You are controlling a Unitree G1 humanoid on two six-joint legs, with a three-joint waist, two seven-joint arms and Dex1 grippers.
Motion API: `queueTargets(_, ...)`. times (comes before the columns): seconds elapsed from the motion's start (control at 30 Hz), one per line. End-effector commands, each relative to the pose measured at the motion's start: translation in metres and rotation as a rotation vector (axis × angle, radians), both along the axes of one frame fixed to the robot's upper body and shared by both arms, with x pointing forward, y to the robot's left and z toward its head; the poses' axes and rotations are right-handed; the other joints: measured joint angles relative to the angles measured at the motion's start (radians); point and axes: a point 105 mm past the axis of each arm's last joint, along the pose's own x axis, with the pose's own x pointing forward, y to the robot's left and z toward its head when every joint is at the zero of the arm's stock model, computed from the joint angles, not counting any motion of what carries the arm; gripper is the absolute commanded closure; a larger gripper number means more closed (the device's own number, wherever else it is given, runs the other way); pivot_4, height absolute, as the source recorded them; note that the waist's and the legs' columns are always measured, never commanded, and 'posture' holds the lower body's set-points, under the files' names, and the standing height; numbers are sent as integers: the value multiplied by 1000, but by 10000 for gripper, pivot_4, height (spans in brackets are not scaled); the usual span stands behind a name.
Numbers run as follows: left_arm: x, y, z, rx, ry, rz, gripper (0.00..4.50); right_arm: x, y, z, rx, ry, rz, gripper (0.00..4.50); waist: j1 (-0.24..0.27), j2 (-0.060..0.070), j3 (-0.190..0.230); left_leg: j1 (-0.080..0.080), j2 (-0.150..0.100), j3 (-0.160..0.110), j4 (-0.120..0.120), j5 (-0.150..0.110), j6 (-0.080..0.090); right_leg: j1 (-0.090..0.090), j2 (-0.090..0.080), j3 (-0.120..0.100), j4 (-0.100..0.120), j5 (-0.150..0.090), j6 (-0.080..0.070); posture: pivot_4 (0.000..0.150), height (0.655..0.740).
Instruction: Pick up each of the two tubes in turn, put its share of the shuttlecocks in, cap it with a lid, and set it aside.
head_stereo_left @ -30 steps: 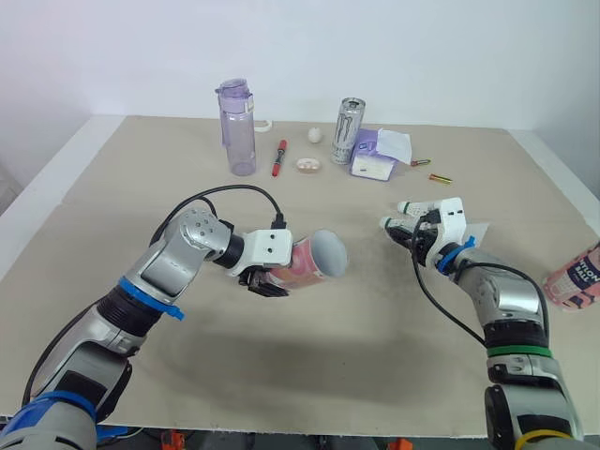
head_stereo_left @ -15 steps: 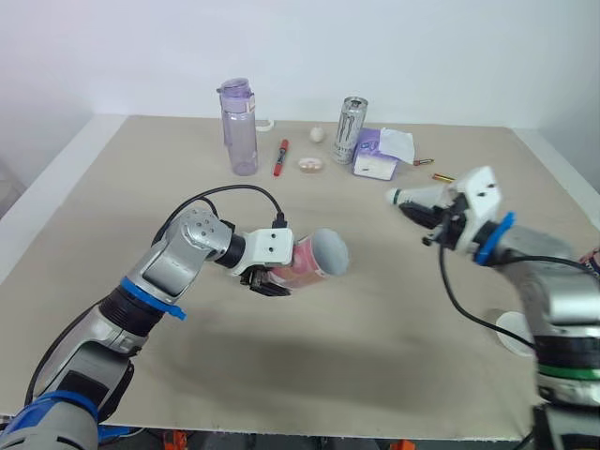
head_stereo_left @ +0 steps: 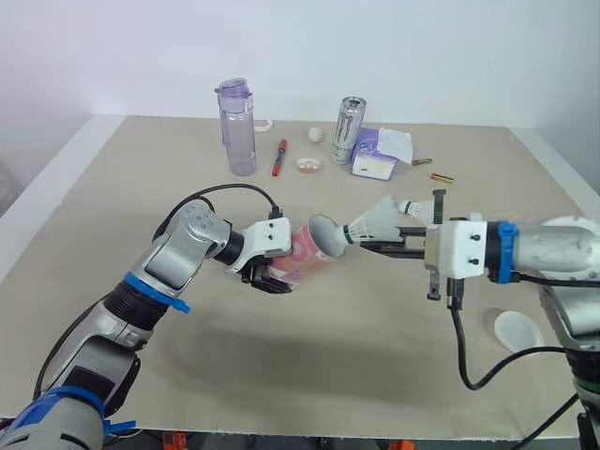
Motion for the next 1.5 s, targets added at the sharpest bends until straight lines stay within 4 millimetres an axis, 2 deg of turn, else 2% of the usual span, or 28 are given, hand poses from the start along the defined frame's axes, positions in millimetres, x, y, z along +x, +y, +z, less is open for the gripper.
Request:
queueTargets(0.03, -3, -2, -3, 26, -13, -18, 13485, 1, 7, 8, -20, -64, 42, 43609, 0, 0, 0, 0, 0, 0, 0, 0, 0, 0, 0, 0, 0, 0, 0, 1500, 7400)
queueTargets(0.33, 0, -2, -4, 37, -41, -14, 13485, 3, 24, 7, -67, -78, 112, 43609, 0, 0, 0, 1, 0, 1, 0, 0, 0, 0, 0, 1, 0, 0, -2, 1500, 7400)
queueTargets(0.43, 0, -3, -5, 36, -42, -15, 13485, 2, 26, 8, -74, -82, 122, 35217, 1, 0, 0, 1, 0, 0, 0, 0, 0, 0, 0, 0, 0, 0, -2, 1500, 7400)
queueTargets(0.57, 0, -3, -5, 35, -45, -15, 13485, -1, 26, 18, -3, -38, 109, 16563, 1, 0, 0, 1, 0, 0, 1, 0, 0, 0, 0, 1, 0, 0, -2, 1500, 7400)
queueTargets(0.6, 0, -3, -5, 36, -45, -16, 13485, 0, 24, 23, 52, -13, 86, 11959, 1, 0, 0, 1, 0, 0, 1, 0, 0, 1, 0, 1, 0, 0, -2, 1500, 7400)
queueTargets(0.63, 0, -3, -5, 36, -45, -17, 13485, 1, 21, 28, 119, 21, 57, 9330, 1, 0, 0, 1, 0, 0, 2, 0, 0, 1, 0, 0, 0, 0, -2, 1500, 7400)
queueTargets(0.67, 0, -3, -5, 37, -46, -18, 13485, 5, 15, 34, 221, 64, 11, 3992, 1, 0, 0, 1, 0, 0, 2, 0, 0, 1, 0, 0, 0, 0, -2, 1500, 7400)
queueTargets(0.73, 0, -3, -5, 41, -50, -23, 13485, 17, -5, 39, 409, 161, -116, 584, 2, -1, 0, 0, 0, -1, 2, 0, 0, 1, 0, 0, 1, 1, -3, 1500, 7400)
queueTargets(0.77, 0, -3, -5, 43, -51, -25, 13485, 21, -14, 39, 464, 194, -162, 584, 3, -1, 0, 0, 0, -1, 2, 0, 0, 1, -1, 0, 1, 1, -3, 1500, 7400)
queueTargets(0.83, 0, -3, -5, 65, -75, -43, 13485, 37, -52, 28, 644, 278, -351, 584, 3, -2, -1, 0, 0, -1, 2, 0, 0, 2, -1, 0, 0, 2, -4, 1500, 7400)
queueTargets(0.93, 1, -5, -3, 76, -92, -56, 13485, 45, -98, 9, 803, 332, -553, 584, 4, -3, -1, 0, -1, 0, 3, 0, 0, 2, -1, 1, 0, 2, -4, 1500, 7400)
queueTargets(1.1, -1, -7, 2, 75, -84, -71, 13485, 54, -157, -16, 889, 305, -846, 584, 0, 0, -1, 1, -1, 1, 3, 0, 0, 1, 0, 4, 1, 2, -1, 1500, 7400)
queueTargets(1.23, -4, -7, 1, 70, -49, -73, 13485, 56, -180, -31, 876, 315, -957, 584, -1, 0, -1, 1, -1, 1, 3, 0, 1, 1, 1, 4, 0, 2, 0, 1500, 7400)
queueTargets(1.5, -4, -8, 1, 72, -53, -68, 13485, 59, -200, -46, 874, 340, -1058, 584, -1, 0, -1, 1, -1, 2, 1, 0, 1, 1, 0, 5, 0, 3, 3, 1500, 7400)
